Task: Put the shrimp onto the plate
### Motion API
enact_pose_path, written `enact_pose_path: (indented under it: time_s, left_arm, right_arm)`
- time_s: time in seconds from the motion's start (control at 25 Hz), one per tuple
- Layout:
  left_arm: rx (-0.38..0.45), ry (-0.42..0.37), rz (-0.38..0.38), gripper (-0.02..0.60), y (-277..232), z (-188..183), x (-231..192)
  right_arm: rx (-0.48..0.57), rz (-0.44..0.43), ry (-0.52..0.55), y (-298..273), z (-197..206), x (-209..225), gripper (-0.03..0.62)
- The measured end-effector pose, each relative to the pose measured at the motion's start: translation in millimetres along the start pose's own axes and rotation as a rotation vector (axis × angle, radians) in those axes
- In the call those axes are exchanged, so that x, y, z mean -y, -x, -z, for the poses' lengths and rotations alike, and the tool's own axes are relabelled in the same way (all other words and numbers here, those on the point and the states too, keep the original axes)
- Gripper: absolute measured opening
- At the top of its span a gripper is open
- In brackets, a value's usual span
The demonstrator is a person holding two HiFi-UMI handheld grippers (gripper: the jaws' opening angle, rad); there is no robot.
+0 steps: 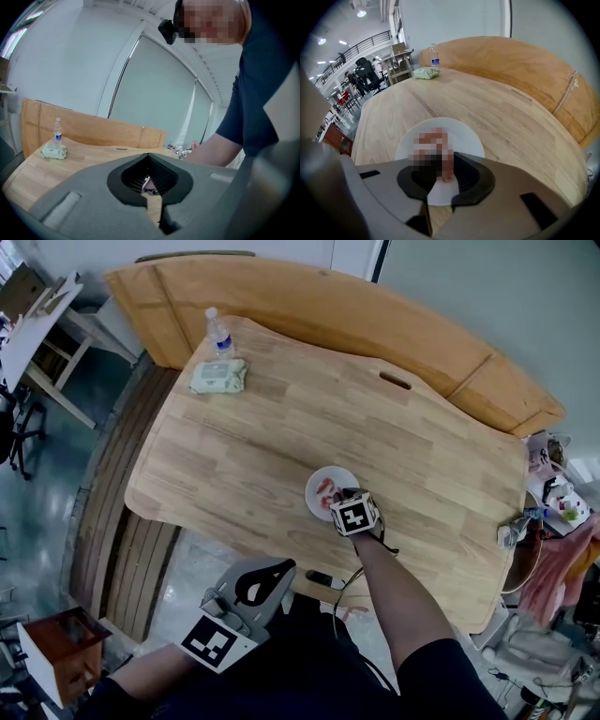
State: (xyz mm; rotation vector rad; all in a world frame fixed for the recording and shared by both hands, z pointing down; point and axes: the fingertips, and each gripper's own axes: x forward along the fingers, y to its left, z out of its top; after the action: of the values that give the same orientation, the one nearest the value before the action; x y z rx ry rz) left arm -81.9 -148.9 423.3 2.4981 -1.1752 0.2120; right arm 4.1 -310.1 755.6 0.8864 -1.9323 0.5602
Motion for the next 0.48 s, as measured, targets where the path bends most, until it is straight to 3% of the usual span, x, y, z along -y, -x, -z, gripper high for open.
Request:
enact_pose_path:
  time_s: [0.2,0.48]
  left_arm:
    - [0.000,-0.006,-0.001,0.005,5.9,2.0,1.0]
    - [0.024,-0.026,0.035,0.005,9.0,-6.0,12.9]
  right_arm:
    - [0.068,0.004,-0.026,3.6,-1.9,1.8,0.156]
    - [0.261,0.029,-0.094,70.9,-15.9,11.4,0.161]
